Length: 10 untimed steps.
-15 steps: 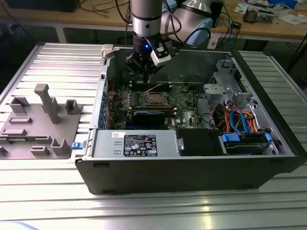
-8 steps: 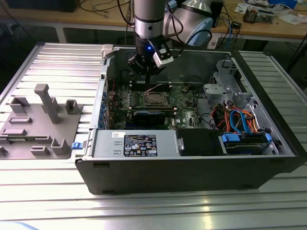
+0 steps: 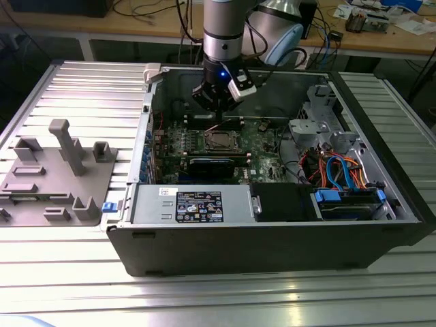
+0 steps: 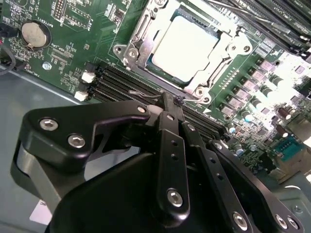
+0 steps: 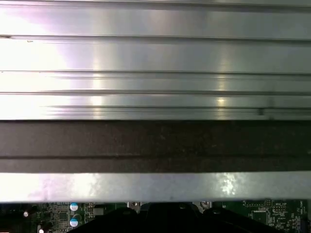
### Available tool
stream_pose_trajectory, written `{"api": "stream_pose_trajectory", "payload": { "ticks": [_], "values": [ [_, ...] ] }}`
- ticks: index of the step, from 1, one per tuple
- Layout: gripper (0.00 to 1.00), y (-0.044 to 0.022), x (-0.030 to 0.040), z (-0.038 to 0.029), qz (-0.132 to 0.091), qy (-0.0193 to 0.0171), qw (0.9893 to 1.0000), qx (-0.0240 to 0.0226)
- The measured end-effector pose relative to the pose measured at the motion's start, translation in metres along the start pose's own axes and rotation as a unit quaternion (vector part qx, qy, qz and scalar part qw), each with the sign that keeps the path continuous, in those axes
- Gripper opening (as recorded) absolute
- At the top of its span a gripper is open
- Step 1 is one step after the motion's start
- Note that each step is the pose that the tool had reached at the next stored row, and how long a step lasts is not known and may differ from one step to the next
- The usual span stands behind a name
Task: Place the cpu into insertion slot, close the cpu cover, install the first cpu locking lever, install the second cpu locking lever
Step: 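Install the first cpu locking lever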
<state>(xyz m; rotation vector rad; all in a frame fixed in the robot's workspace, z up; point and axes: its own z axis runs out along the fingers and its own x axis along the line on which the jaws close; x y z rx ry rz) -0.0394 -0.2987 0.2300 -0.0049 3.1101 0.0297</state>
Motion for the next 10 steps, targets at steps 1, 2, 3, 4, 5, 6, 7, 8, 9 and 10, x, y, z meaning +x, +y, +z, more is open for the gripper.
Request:
{"api": "stream_pose_trajectory", "payload": {
  "ticks": [1, 2, 3, 4, 5, 6, 7, 8, 9, 10],
  "values": [
    [0.11, 0.0013, -0.0008, 0.0004, 0.0, 0.0, 1.0, 0.0],
    [0.11, 0.0018, -0.0014, 0.0009, 0.0, 0.0, 1.0, -0.0001],
    [0.11, 0.0019, -0.0018, 0.0012, 0.0, 0.0, 1.0, -0.0001],
    [0.11, 0.0021, -0.0022, 0.0015, 0.0, -0.0001, 1.0, -0.0001],
    [0.11, 0.0022, -0.0031, 0.002, 0.0, 0.0, 1.0, 0.0],
    [0.11, 0.0022, -0.0037, 0.0023, 0.0, 0.0, 1.0, 0.0],
    [0.11, 0.0022, -0.0043, 0.0026, 0.0, 0.0, 1.0, 0.0],
    [0.11, 0.0022, -0.005, 0.003, 0.0, 0.0, 1.0, 0.0],
    [0.11, 0.0022, -0.0058, 0.0033, 0.0, 0.0, 1.0, 0.0],
    [0.11, 0.0022, -0.0067, 0.0038, 0.0, 0.0, 1.0, 0.0]
  ]
}}
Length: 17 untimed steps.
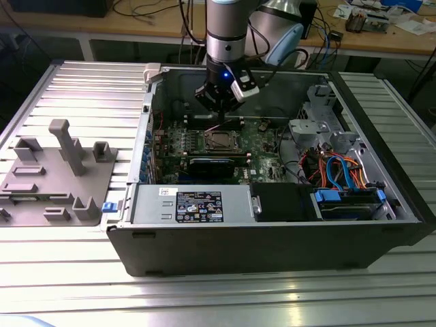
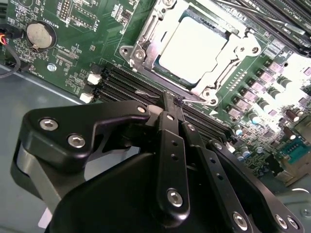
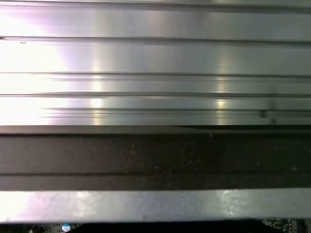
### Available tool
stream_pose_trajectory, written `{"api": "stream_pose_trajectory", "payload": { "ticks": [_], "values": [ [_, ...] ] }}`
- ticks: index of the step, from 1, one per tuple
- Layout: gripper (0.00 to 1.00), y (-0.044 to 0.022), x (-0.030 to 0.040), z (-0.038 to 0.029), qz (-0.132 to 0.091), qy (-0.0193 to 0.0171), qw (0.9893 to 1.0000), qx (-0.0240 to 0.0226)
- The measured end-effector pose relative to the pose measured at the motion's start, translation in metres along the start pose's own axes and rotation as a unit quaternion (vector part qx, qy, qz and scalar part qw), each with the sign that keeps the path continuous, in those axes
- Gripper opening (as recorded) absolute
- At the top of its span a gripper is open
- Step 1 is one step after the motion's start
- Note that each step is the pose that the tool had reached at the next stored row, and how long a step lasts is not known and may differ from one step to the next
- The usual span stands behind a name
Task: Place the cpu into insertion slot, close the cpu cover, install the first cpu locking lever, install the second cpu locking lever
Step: 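Install the first cpu locking lever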
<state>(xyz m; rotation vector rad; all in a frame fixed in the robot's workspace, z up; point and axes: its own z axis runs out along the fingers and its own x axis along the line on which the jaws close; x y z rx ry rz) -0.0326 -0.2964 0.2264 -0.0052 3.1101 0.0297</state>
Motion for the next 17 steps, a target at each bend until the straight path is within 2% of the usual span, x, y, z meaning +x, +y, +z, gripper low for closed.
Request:
{"api": "stream_pose_trajectory", "payload": {
  "ticks": [8, 12, 17],
  "values": [
    [0.11, -0.0001, -0.0072, 0.0044, 0.0, 0.0002, 1.0, 0.0],
    [0.11, -0.0002, -0.0094, 0.0093, 0.0, 0.0005, 1.0, 0.0],
    [0.11, -0.0003, -0.0105, 0.0123, 0.0, 0.0013, 1.0, -0.0001]
  ]
}}
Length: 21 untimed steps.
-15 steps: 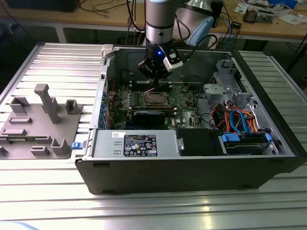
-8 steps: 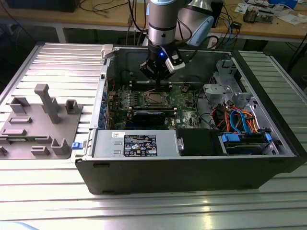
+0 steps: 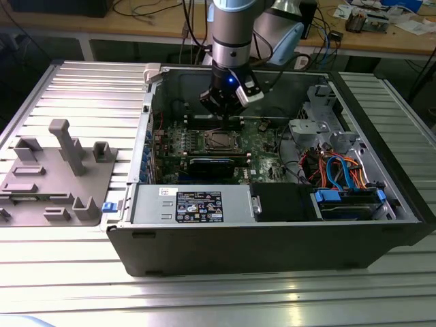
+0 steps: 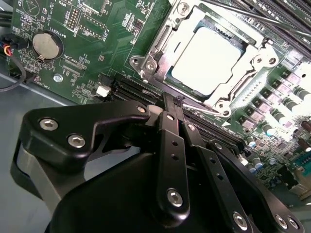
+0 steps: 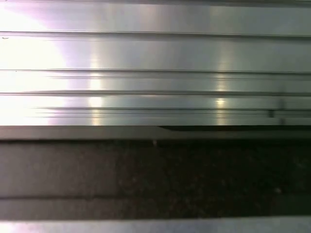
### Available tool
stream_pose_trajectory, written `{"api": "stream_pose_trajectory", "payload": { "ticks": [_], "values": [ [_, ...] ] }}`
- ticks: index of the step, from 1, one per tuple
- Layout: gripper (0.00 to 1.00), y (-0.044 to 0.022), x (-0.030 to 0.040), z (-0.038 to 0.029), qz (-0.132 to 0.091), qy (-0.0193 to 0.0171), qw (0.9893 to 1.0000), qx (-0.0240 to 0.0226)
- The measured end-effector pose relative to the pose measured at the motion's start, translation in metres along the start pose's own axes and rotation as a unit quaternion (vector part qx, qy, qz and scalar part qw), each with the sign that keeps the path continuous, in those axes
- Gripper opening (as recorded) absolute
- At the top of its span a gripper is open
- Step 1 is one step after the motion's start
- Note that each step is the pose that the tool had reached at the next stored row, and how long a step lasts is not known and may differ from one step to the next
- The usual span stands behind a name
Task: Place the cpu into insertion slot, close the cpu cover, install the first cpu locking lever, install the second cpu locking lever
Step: 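Install the first cpu locking lever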
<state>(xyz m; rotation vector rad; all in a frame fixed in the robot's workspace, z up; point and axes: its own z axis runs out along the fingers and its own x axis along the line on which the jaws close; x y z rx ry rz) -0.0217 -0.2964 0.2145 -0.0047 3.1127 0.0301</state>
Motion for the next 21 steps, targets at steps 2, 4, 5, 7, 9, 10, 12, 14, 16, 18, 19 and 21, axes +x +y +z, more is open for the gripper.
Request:
{"api": "stream_pose_trajectory", "payload": {
  "ticks": [2, 4, 5, 7, 9, 10, 12, 14, 16, 18, 19, 21],
  "values": [
    [0.11, -0.0001, -0.0005, 0.0005, 0.001, 0.0019, 1.0, -0.0022],
    [0.11, 0.0, -0.0012, 0.0014, 0.002, 0.0038, 1.0, -0.0054],
    [0.11, 0.0, -0.0014, 0.0019, 0.002, 0.0042, 1.0, -0.0056],
    [0.11, -0.0001, -0.002, 0.0029, 0.002, 0.0044, 1.0, -0.0056],
    [0.11, -0.0001, -0.003, 0.0035, 0.002, 0.0044, 1.0, -0.0055],
    [0.11, -0.0001, -0.003, 0.0037, 0.002, 0.0044, 1.0, -0.0055],
    [0.11, 0.0, -0.0032, 0.0044, 0.003, 0.0043, 1.0, -0.0057],
    [0.11, -0.0001, -0.0031, 0.0057, 0.002, 0.0044, 1.0, -0.0056],
    [0.11, -0.0001, -0.0032, 0.0071, 0.002, 0.0043, 1.0, -0.0056],
    [0.11, -0.0002, -0.0032, 0.0082, 0.002, 0.0044, 1.0, -0.0056],
    [0.11, -0.0002, -0.0034, 0.0089, 0.002, 0.0044, 1.0, -0.0056],
    [0.11, -0.0003, -0.0036, 0.0097, 0.002, 0.0044, 1.0, -0.0055]
  ]
}}
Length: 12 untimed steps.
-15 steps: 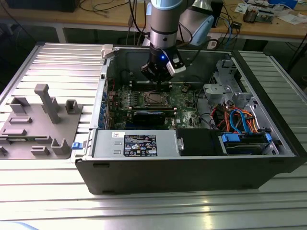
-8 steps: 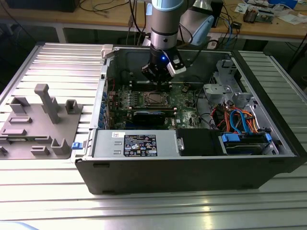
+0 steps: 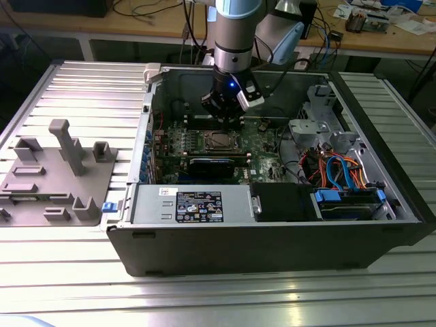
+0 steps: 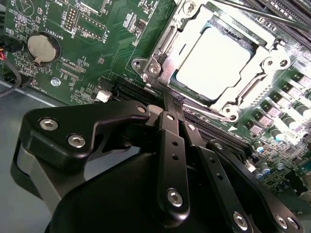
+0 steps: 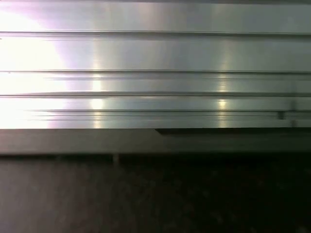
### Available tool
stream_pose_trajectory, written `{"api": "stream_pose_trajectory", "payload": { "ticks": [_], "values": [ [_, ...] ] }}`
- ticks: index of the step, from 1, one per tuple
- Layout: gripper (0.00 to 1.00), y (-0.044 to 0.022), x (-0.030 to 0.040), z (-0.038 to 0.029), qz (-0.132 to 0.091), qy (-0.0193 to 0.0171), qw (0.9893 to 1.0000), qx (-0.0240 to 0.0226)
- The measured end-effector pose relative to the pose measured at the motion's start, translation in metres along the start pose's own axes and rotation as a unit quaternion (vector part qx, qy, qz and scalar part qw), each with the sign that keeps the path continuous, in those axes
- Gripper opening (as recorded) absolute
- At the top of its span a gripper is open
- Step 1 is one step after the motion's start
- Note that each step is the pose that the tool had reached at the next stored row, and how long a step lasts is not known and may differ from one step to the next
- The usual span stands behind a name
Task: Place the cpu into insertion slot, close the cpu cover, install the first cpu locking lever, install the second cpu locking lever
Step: 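Install the first cpu locking lever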
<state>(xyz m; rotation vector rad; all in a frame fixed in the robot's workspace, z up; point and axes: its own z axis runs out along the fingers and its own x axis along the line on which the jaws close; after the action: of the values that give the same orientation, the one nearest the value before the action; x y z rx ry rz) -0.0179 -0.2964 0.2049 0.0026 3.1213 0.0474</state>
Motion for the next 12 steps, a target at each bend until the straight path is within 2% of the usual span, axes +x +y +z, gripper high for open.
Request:
{"api": "stream_pose_trajectory", "payload": {
  "ticks": [4, 9, 12],
  "values": [
    [0.11, 0.0, -0.0002, 0.0, 0.0, 0.0, 1.0, 0.0013],
    [0.11, 0.0002, -0.0003, -0.0038, 0.0, -0.0001, 1.0, 0.0015],
    [0.11, 0.0001, -0.0003, -0.003, 0.0, -0.0001, 1.0, 0.0026]
  ]
}}
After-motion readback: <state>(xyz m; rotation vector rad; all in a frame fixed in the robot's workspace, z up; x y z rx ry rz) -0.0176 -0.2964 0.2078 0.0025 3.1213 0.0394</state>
